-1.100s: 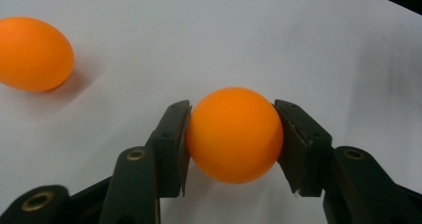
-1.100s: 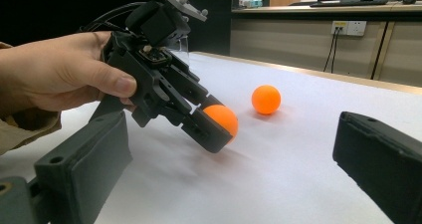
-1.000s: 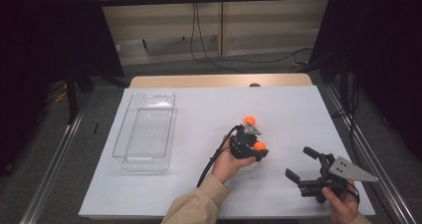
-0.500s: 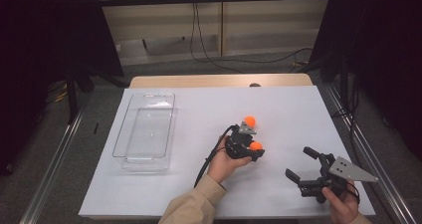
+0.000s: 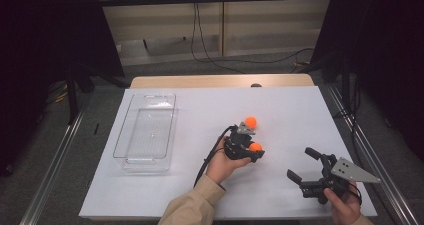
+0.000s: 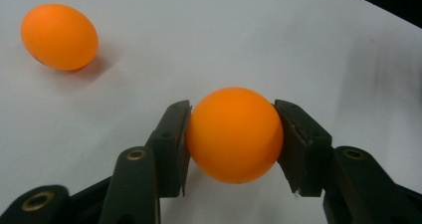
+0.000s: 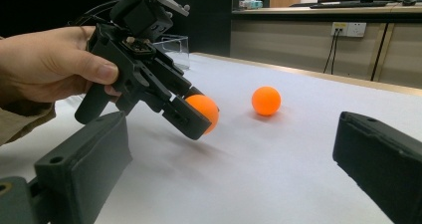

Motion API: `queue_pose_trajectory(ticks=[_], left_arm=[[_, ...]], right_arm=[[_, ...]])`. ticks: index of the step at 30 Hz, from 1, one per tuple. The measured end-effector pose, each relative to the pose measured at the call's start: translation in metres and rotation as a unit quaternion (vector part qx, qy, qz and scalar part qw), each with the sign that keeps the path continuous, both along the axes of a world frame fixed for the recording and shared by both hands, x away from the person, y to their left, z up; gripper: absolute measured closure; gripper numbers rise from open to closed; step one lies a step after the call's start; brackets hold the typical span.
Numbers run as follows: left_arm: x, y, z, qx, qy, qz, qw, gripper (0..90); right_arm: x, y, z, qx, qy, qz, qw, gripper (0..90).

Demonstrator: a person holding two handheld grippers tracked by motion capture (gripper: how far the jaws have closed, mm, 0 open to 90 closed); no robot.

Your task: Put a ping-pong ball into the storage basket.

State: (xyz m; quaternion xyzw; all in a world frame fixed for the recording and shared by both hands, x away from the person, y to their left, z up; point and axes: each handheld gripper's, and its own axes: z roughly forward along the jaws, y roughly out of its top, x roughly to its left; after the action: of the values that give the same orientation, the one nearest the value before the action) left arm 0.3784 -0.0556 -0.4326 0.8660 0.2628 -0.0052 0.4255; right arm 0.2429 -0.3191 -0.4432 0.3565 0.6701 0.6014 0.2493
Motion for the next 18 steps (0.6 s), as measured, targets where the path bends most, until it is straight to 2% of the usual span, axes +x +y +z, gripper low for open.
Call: queue_pose_trajectory(ticks=[18], left_arm=[[0.002, 0.022, 0.002, 0.0, 0.003, 0.024, 0.9997, 50.9]], right_arm=[[0.0, 0.001, 0.0, -0.001, 0.0, 0.001, 1.0, 1.1]])
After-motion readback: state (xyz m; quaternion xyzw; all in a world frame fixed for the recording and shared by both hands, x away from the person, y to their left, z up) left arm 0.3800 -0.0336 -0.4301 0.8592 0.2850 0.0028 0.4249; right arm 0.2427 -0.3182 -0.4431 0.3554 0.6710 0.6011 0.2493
